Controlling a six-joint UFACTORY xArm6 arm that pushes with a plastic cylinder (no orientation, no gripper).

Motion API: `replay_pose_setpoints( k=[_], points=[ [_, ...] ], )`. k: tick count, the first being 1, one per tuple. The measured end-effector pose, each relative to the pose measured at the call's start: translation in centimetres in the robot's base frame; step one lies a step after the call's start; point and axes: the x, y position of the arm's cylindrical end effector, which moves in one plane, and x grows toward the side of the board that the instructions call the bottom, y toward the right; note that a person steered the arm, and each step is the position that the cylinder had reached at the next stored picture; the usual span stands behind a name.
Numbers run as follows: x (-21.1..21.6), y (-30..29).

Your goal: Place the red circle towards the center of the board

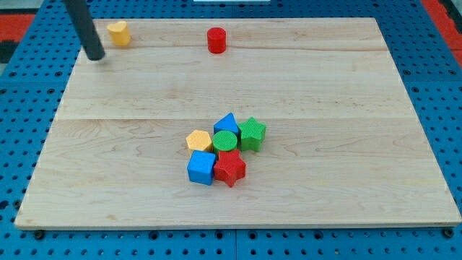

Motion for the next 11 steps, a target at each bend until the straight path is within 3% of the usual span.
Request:
replay_pose_setpoints(
  k=[1,3,4,6,8,9,10,11],
  points=[
    [1.4,5.0],
    [-7.9,18.1],
    [-6.4,24.6],
    [-11.6,26.7],
    [-8.2,34.2],
    [-5.5,27.1],
    [4.0,25.7],
    [7.6,24.9]
  ],
)
